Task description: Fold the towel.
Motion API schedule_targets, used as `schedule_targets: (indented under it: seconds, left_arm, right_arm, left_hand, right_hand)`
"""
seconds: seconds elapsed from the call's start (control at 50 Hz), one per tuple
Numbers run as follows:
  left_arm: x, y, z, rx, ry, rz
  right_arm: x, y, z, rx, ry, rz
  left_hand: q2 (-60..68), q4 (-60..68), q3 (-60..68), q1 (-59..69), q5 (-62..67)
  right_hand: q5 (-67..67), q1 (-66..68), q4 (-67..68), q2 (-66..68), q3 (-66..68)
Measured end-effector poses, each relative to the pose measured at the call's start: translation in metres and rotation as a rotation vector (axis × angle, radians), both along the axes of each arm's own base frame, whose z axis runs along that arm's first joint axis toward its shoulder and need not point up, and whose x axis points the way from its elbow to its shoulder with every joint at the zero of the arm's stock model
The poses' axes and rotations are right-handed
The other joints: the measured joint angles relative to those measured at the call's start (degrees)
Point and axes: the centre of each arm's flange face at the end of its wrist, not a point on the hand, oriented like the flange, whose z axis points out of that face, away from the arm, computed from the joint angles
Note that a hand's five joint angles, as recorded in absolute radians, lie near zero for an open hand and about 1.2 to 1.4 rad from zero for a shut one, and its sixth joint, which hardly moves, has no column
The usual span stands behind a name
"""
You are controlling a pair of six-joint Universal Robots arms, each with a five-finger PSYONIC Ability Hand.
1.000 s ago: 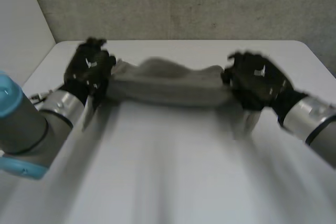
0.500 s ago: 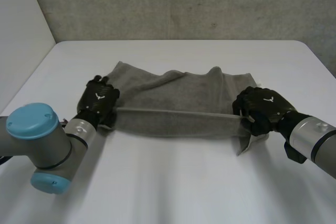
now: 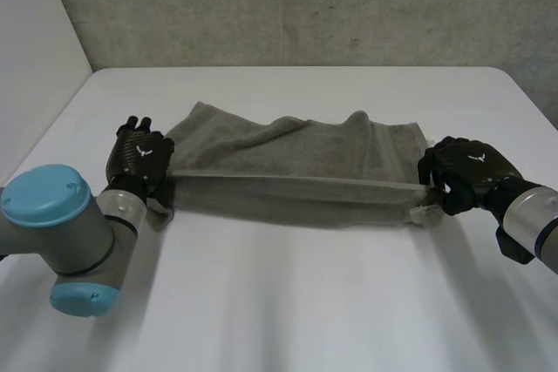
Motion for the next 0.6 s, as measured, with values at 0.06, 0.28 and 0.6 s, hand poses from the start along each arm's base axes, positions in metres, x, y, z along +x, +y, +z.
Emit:
schedule_targets:
  seconds: [0.06, 0.28, 0.6]
  left_arm:
    - [0.000, 0.003, 0.006, -0.009, 0.007, -0.010]
    - [-0.006, 0.018, 0.020, -0.023, 0.020, -0.107]
    - [-0.005, 0.020, 0.018, -0.015, 0.019, -0.111]
  right_arm:
    - [0.000, -0.001, -0.003, 0.007, 0.001, 0.001]
    - [0.003, -0.003, -0.022, 0.070, 0.010, 0.005]
    - [0.005, -0.009, -0.047, 0.171, 0.006, 0.006]
  left_hand:
    - [8.77, 0.00, 0.00, 5.54, 7.78]
    - [9.01, 0.00, 0.00, 5.54, 8.15]
    - [9.01, 0.00, 0.00, 5.54, 8.16]
  right_hand:
    - [0.00, 0.00, 0.00, 0.00, 0.00]
    - [-43.24, -38.32, 0.00, -32.51, 0.00]
    - [-38.48, -34.92, 0.00, -29.29, 0.00]
